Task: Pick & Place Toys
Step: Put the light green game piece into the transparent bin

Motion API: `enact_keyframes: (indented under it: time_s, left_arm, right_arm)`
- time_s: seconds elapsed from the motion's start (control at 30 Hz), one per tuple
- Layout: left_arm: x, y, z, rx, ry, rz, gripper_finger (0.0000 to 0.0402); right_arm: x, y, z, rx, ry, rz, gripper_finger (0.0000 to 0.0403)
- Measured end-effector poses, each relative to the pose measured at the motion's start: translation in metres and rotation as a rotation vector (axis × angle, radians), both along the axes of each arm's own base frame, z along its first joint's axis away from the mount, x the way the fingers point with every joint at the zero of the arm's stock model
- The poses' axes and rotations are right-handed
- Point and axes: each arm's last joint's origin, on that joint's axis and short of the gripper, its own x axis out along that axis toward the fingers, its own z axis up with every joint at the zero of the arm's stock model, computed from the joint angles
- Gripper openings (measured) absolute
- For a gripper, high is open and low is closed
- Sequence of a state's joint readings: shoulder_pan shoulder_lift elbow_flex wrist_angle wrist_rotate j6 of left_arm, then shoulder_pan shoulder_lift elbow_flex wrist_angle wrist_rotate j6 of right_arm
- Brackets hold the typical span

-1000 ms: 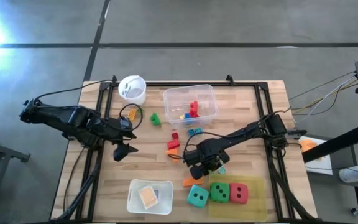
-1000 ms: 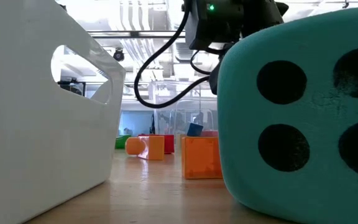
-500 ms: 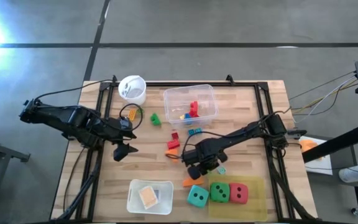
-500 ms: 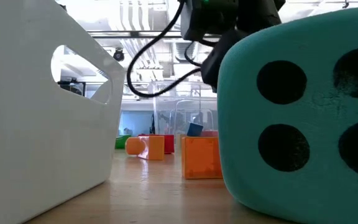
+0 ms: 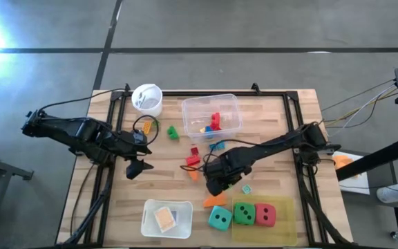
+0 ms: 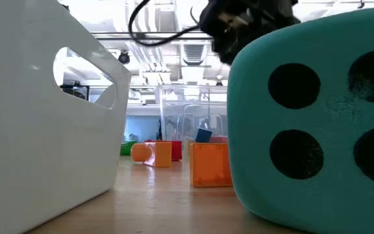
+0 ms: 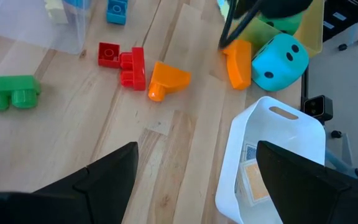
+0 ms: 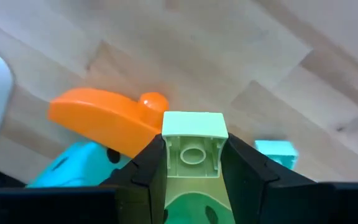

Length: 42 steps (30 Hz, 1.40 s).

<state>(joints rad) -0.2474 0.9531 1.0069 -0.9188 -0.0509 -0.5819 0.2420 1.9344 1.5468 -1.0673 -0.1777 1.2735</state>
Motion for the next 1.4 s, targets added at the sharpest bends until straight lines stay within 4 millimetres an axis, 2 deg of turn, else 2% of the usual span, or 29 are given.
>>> enact_keyframes:
  time_s: [0.33,0.7,0.8,1.03,1.27,1.4]
  left_arm:
    - [0.000,0.000,0.000,0.000,-0.001,0.000,0.0330]
    - [0.000,0.000,0.000,-0.001,0.000,0.000,0.0330]
    - [0.000,0.000,0.000,-0.001,0.000,0.000,0.0330]
    - [0.000,0.000,0.000,-0.008,0.002,0.009,0.0330]
    - [0.000,0.000,0.000,-0.014,0.000,0.015,0.0330]
    - [0.004,-0.001,0.004,-0.008,-0.061,-0.009,0.0330]
  right_arm:
    - [-0.021,-0.016,0.055,-0.095,-0.173,-0.112,0.0114]
    - [-0.039,-0.045,0.094,-0.179,-0.293,-0.220,0.0114]
    - [-0.039,-0.055,0.104,-0.192,-0.315,-0.220,0.0114]
    - [-0.030,-0.096,0.128,-0.290,-0.329,-0.212,0.0114]
    - [-0.018,-0.146,0.137,-0.318,-0.329,-0.256,0.0114]
    - [-0.003,-0.170,0.138,-0.338,-0.339,-0.264,0.0114]
